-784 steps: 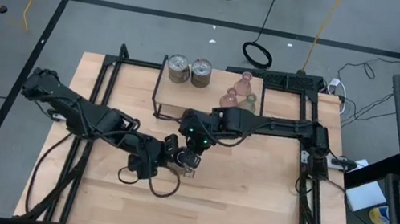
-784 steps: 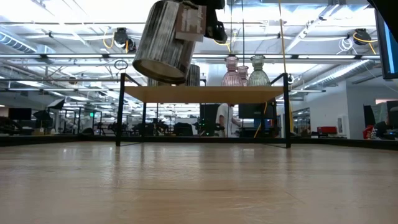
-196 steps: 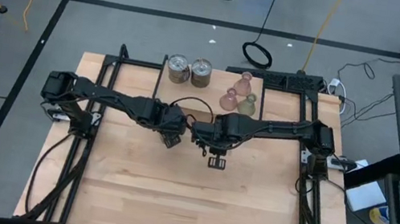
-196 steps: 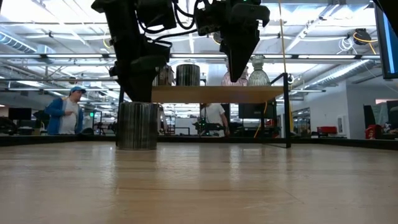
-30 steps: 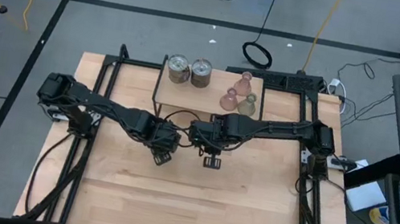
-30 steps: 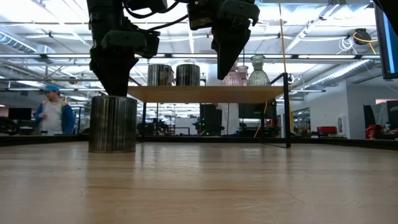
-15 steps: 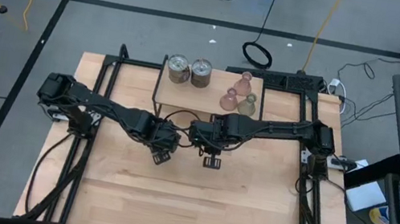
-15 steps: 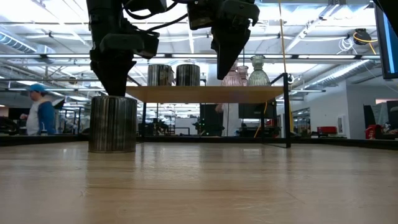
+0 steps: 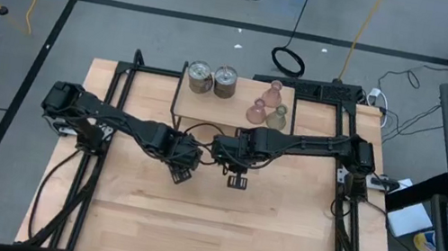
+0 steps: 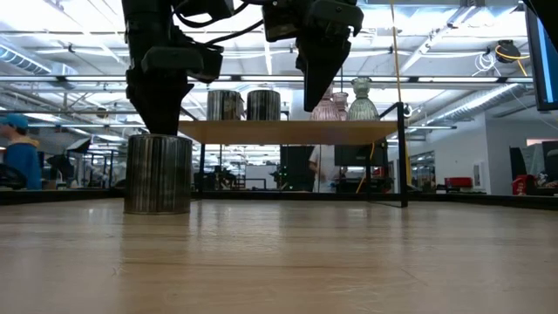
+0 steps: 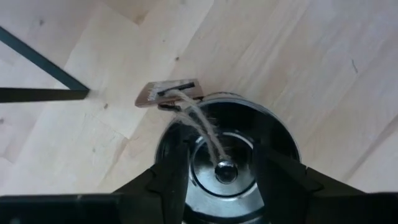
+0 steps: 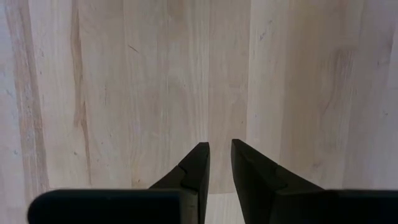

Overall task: Pick & Place candle stick holders
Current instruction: Put the scented candle on the shelf

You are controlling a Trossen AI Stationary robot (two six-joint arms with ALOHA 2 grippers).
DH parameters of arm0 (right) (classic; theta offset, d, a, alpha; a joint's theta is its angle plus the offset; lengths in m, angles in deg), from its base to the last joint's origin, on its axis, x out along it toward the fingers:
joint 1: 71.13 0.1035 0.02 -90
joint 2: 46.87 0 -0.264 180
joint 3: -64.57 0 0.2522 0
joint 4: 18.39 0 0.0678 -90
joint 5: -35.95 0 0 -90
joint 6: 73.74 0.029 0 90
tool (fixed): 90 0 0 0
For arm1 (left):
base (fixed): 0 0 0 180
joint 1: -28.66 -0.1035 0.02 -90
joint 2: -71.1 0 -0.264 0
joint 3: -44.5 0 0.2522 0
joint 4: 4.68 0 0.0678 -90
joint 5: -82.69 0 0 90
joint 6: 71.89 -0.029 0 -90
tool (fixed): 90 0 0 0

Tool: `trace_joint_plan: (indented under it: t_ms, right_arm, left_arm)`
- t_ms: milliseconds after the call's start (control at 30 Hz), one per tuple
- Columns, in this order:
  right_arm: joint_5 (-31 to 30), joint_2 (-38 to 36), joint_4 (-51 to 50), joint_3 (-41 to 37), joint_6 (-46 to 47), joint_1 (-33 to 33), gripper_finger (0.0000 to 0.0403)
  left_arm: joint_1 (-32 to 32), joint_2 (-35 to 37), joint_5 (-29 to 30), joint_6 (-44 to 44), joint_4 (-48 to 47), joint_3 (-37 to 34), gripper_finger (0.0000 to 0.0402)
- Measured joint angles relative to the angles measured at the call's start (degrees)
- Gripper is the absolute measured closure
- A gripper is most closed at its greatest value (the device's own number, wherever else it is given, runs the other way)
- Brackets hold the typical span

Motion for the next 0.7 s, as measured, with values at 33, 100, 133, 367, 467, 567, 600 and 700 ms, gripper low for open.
trace_joint_plan:
  t_ms: [33, 100, 133, 367, 467, 567, 600, 700]
  right_arm:
    - [0.00, 0.00, 0.02, 0.00, 0.00, 0.00, 0.0344]
    - [0.00, 0.00, 0.01, 0.00, 0.01, -0.01, 0.0344]
    - [0.00, 0.00, 0.01, 0.00, 0.00, -0.02, 0.0344]
    - [0.00, 0.00, 0.00, 0.00, 0.02, -0.02, 0.0344]
    - [0.00, 0.00, -0.01, 0.00, 0.14, -0.01, 0.0344]
    - [0.02, 0.00, 0.00, 0.00, 0.13, 0.00, 0.0344]
    - [0.02, 0.00, 0.00, 0.00, 0.13, 0.00, 0.0344]
    - [0.02, 0.00, 0.00, 0.00, 0.07, 0.00, 0.0344]
  left_arm:
    - [0.00, 0.00, -0.28, 0.05, -0.03, 0.00, 0.0221]
    - [0.00, 0.00, -0.75, 0.23, -0.23, 0.00, 0.0223]
    - [0.00, 0.00, -1.09, 0.23, -0.47, 0.00, 0.0226]
    - [0.00, -0.02, -1.78, 0.24, -1.51, 0.02, 0.0245]
    - [0.00, -0.05, -2.44, 0.27, -2.59, 0.00, 0.0252]
    - [0.04, -0.04, -2.57, 0.29, -3.68, 0.00, 0.0258]
    - [0.04, -0.07, -2.54, 0.29, -3.72, 0.00, 0.0261]
    - [0.04, -0.06, -2.50, 0.30, -3.76, 0.00, 0.0270]
